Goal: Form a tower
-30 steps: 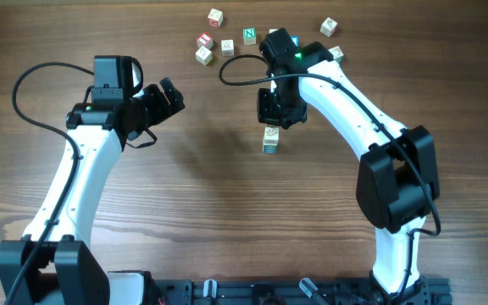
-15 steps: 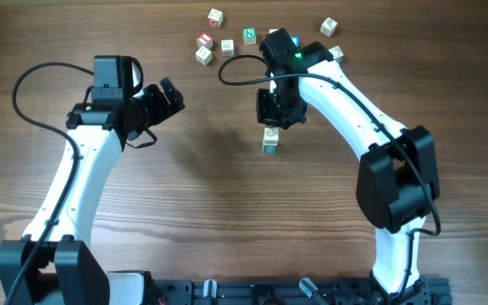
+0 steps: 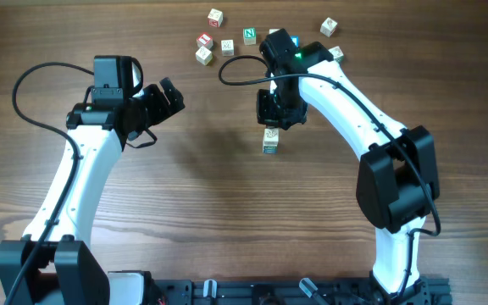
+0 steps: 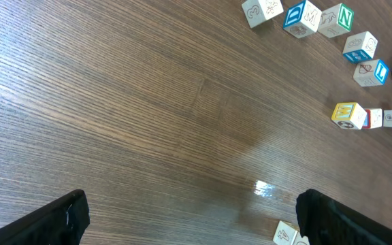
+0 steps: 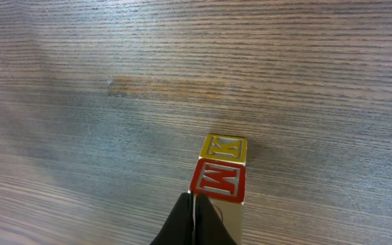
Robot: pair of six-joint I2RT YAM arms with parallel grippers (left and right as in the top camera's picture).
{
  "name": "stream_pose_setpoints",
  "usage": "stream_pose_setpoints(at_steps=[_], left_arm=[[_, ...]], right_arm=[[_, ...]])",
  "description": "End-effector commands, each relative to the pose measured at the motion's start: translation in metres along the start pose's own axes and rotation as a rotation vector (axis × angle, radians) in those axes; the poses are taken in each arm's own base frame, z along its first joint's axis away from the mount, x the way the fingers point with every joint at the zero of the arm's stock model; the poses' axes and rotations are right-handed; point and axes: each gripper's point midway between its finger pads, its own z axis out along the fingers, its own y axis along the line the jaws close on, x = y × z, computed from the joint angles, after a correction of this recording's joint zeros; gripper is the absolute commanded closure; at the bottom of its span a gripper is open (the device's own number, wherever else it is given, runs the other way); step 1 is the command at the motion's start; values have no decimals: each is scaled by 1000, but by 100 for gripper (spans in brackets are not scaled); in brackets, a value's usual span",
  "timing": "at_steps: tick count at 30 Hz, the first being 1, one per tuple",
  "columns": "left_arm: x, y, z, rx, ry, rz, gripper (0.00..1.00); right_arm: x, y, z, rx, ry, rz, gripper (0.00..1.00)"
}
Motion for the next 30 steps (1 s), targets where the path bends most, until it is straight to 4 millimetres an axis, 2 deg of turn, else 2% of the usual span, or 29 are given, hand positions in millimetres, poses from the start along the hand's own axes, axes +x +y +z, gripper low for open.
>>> stream_pose_setpoints(at_steps=[1, 6, 9, 14, 16, 18, 19, 20, 21, 22, 26, 27, 30], left_arm=[[0, 2, 1, -6, -3, 1, 0], [0, 2, 1, -6, -3, 1, 0], [0, 2, 1, -6, -3, 1, 0], [0, 2, 1, -6, -3, 1, 0], [0, 2, 1, -6, -3, 1, 0], [0, 2, 1, -6, -3, 1, 0], [0, 2, 1, -6, -3, 1, 0], [0, 2, 1, -6, -3, 1, 0], [0, 2, 1, -6, -3, 1, 0], [0, 2, 1, -6, -3, 1, 0], [0, 2, 1, -6, -3, 1, 0], [0, 2, 1, -6, -3, 1, 0], [0, 2, 1, -6, -3, 1, 0]], right_arm=[[-1, 1, 6, -9, 6, -16, 95], [-17, 8, 5, -36, -55, -36, 93], [-17, 8, 5, -37, -56, -35, 90], [-13, 5, 5, -24, -40, -21, 92], [-22, -2, 3, 17, -81, -11, 91], [-44, -10, -11, 42, -162, 3, 87], [-53, -12, -18, 36, -193, 11, 83], [-63, -14, -24, 26, -222, 11, 72], [-73, -20, -28, 15, -250, 27, 41], [-82, -27, -32, 9, -276, 45, 1], [-129, -49, -51, -14, -435, 40, 0], [-148, -58, -57, -25, -498, 33, 0], [-178, -84, -51, 17, -578, 17, 0]])
